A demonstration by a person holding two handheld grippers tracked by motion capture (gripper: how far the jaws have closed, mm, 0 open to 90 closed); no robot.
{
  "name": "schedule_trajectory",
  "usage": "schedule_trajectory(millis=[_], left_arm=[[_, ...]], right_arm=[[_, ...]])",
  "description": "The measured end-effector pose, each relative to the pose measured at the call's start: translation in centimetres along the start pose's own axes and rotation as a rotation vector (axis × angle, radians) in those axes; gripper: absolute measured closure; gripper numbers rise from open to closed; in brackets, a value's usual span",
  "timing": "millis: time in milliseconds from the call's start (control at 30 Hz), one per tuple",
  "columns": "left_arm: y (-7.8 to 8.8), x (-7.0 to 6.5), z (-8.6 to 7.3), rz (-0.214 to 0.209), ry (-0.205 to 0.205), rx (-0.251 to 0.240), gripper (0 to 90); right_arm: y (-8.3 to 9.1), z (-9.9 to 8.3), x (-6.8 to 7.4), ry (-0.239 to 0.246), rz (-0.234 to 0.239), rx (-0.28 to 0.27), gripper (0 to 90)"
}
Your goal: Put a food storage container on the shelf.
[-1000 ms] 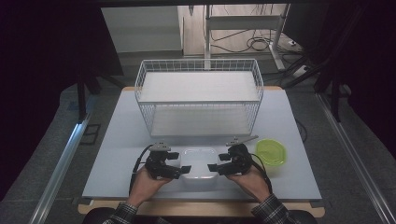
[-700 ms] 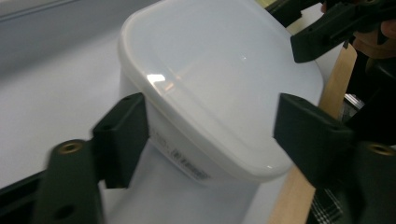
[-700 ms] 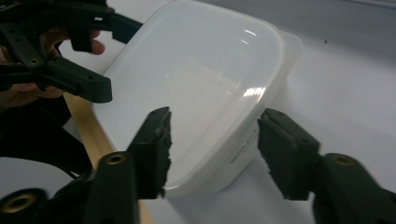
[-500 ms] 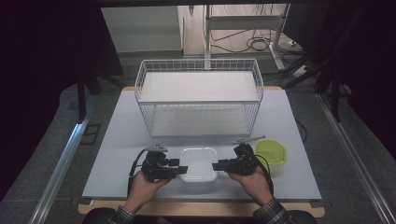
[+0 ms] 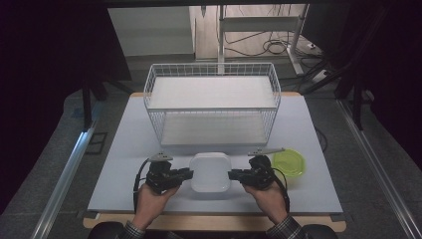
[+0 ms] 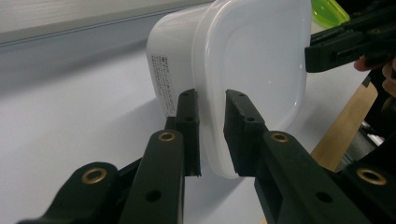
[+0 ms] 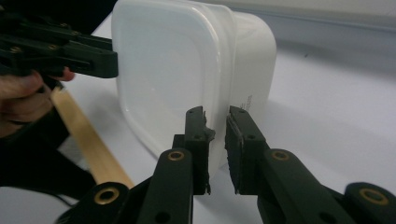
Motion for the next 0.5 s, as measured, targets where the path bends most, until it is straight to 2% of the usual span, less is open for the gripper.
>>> schedule_trajectory(millis=[167, 233, 500], left_arm=[[-0.1, 0.0, 0.0, 0.028, -0.007, -0.009, 77.1], [-0.2, 0.0, 0.1, 0.037, -0.011, -0.008, 77.2], [0.3, -0.3, 1.1, 0.048, -0.028, -0.037, 77.3]], right_arm=[[0.0, 0.1, 0.2, 0.026, -0.022, -0.019, 79.4], [-0.1, 0.1, 0.2, 0.051, -0.041, -0.034, 79.4], [0.5, 0.9, 0.4, 0.074, -0.042, -0.065, 79.2]])
Point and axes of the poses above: each handheld gripper's, and its own axes: y roughly backward along the jaws, z roughly out of its top, x roughly to its left, the point moved 8 cm from there along -y, roughly forward along the jaws, and after that the axes turned 5 degrees about -y, right-handed, at the moved point
